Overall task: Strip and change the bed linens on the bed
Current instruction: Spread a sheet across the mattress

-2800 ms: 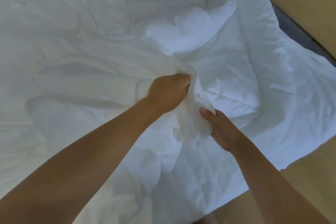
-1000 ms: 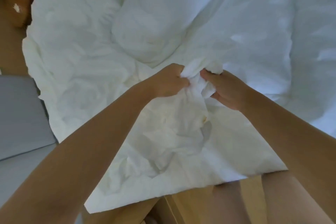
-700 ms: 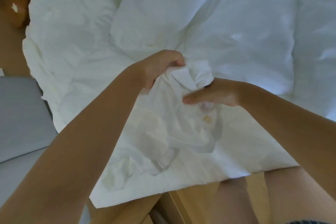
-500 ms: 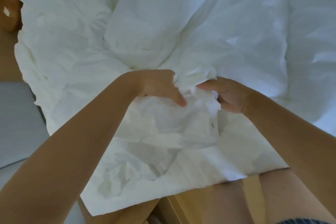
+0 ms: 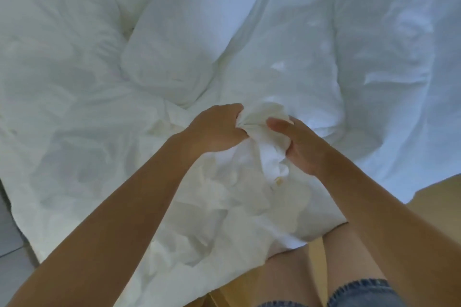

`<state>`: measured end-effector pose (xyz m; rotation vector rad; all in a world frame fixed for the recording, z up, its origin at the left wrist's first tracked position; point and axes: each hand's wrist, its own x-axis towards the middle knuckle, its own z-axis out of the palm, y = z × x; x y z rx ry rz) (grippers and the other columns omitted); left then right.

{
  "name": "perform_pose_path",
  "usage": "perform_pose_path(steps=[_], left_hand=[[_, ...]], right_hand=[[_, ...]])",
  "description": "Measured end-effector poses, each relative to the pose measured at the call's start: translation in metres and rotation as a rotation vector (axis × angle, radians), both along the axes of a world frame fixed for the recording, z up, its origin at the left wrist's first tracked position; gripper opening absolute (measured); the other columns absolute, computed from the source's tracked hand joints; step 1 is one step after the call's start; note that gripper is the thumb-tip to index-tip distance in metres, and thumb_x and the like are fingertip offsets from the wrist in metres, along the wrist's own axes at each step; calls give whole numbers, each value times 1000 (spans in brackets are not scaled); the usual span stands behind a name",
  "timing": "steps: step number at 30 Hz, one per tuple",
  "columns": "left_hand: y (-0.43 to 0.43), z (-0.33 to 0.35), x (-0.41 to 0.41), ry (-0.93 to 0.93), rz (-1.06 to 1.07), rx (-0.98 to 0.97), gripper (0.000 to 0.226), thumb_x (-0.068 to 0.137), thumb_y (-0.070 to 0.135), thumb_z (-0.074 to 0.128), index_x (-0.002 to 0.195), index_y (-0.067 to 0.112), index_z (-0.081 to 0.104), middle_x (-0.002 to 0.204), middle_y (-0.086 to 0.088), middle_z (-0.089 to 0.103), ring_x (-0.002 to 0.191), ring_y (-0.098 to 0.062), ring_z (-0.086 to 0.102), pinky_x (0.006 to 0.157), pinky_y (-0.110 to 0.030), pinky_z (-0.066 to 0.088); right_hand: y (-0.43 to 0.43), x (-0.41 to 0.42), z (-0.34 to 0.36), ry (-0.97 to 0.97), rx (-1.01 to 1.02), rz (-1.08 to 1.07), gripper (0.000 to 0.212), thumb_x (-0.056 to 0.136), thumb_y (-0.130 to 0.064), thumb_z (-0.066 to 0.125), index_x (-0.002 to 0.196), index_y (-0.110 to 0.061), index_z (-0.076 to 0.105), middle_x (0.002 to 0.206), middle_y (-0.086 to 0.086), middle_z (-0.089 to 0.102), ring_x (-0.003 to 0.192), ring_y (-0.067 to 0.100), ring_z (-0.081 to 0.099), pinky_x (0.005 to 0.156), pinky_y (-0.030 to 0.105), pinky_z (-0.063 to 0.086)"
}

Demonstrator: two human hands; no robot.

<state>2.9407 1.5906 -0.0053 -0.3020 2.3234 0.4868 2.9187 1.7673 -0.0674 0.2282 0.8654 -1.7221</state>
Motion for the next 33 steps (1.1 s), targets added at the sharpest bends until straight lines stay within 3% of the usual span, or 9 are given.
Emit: perform_pose_path(steps=[6, 12, 16, 18, 21, 26, 28, 31, 33], left_hand=[[-42, 28, -7, -31, -245, -202, 43, 62, 54, 69, 62, 20, 43, 56, 6, 45, 56, -16, 46, 50, -27, 25], [-85, 55, -11, -59, -237, -254, 53, 49, 79, 59, 66, 29, 51, 66, 12, 56, 64, -8, 53, 56, -23, 33], [-136, 75, -11, -116, -207, -370, 80, 37, 97, 41, 87, 36, 58, 78, 19, 61, 79, -6, 57, 73, -25, 37], [-157, 87, -15, -117, -270, -501, 75, 46, 97, 42, 83, 32, 55, 76, 19, 53, 79, -8, 50, 82, -29, 32], [-153, 104, -33, 81, -274, -635, 55, 69, 75, 56, 59, 26, 34, 58, 15, 37, 67, -16, 44, 64, -27, 26], [-75, 104, -50, 696, -340, -230, 29, 72, 34, 40, 57, 10, 49, 43, 6, 38, 40, -18, 28, 47, -24, 14], [-66, 99, -48, 744, -353, -183, 19, 68, 20, 51, 61, 3, 57, 46, -3, 46, 41, -20, 32, 53, -24, 18], [-73, 98, -50, 714, -358, -223, 17, 52, 1, 71, 61, 1, 56, 50, -8, 50, 46, -23, 43, 54, -26, 25], [-80, 101, -55, 720, -363, -220, 18, 56, 5, 71, 65, 1, 56, 58, -8, 53, 54, -24, 47, 56, -29, 31]], right_hand=[[-29, -27, 13, -117, -70, 180, 71, 64, -59, 68, 113, -7, 67, 114, 14, 67, 106, 28, 64, 85, 33, 54], [-101, -69, 59, 105, -117, 549, 54, 62, -61, 65, 73, -9, 74, 72, 9, 68, 67, 23, 65, 65, 26, 53], [-121, -69, 64, -32, -347, 341, 24, 65, -40, 74, 66, -16, 74, 64, 2, 68, 58, 15, 66, 56, 22, 52], [-115, -66, 54, -114, -428, 222, 32, 54, -41, 85, 69, -15, 76, 65, 3, 69, 59, 16, 67, 57, 23, 54], [-118, -70, 44, -134, -308, 324, 47, 59, -59, 71, 69, -14, 76, 63, 2, 68, 58, 17, 65, 56, 21, 52], [-168, -103, 64, 36, -203, 398, 59, 69, -65, 54, 88, -11, 69, 76, 6, 68, 72, 19, 64, 72, 27, 52], [-187, -116, 81, 9, -119, 450, 55, 63, -64, 69, 81, -12, 65, 61, 0, 62, 57, 14, 61, 63, 27, 49], [-209, -126, 100, -90, -61, 503, 55, 62, -51, 80, 88, -4, 67, 70, 1, 58, 63, 16, 59, 75, 27, 50], [-217, -134, 112, -150, -85, 403, 36, 76, -36, 75, 84, -3, 63, 60, 2, 57, 51, 14, 56, 58, 20, 49]])
